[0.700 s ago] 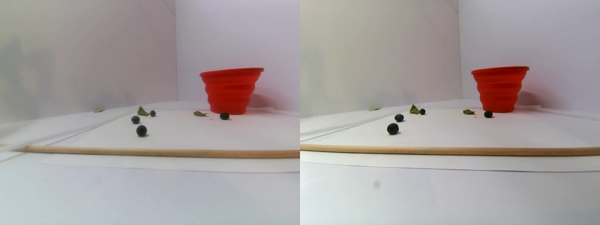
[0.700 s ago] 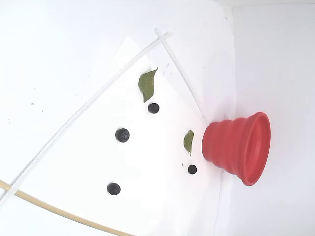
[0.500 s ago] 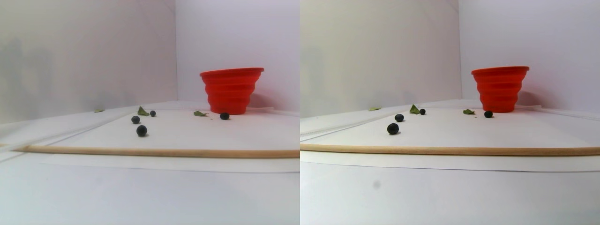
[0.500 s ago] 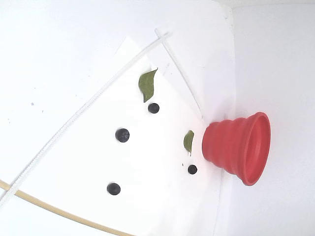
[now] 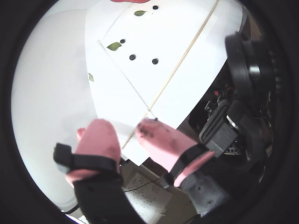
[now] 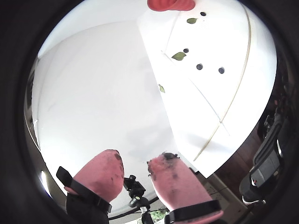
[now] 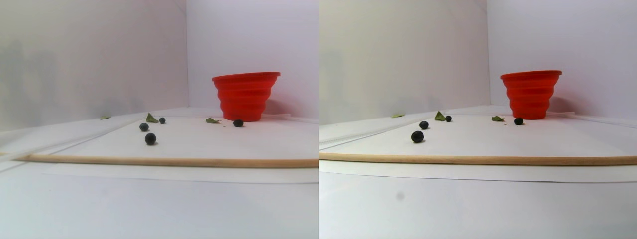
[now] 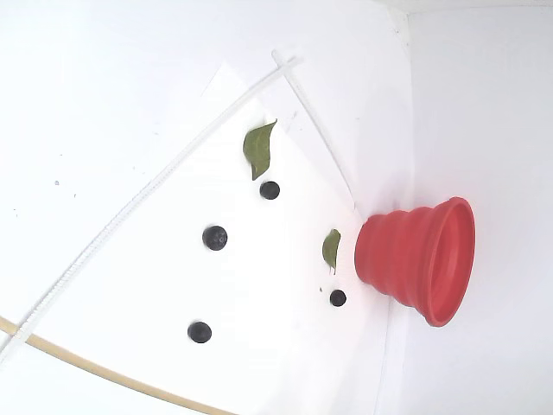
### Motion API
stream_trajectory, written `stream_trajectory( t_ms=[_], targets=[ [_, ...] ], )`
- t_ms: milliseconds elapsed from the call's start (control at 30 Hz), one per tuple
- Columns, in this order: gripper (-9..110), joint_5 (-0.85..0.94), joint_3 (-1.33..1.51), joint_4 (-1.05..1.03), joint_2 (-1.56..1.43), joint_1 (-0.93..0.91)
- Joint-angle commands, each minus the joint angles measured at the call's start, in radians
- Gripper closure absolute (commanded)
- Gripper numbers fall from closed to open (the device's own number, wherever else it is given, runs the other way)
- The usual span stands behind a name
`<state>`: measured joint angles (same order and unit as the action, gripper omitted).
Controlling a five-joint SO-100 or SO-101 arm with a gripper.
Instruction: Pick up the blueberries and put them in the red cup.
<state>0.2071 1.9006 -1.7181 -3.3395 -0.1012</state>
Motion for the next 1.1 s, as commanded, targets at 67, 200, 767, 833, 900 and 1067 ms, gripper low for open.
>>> stream_trajectory(
  t_ms=[67,200,767,833,900,1067],
  targets=[
    [91,0.008,-0.044,0.011,0.003,-0.012],
    [91,0.014,-0.061,0.017,0.0,-0.023],
    [91,0.106,-0.098,0.15,0.16,-0.008],
    [91,0.156,-0.067,0.163,0.16,-0.014],
    [91,0.209,-0.034,0.167,0.163,-0.015],
    [90,0.337,0.037,0.192,0.169,-0.014]
  ],
)
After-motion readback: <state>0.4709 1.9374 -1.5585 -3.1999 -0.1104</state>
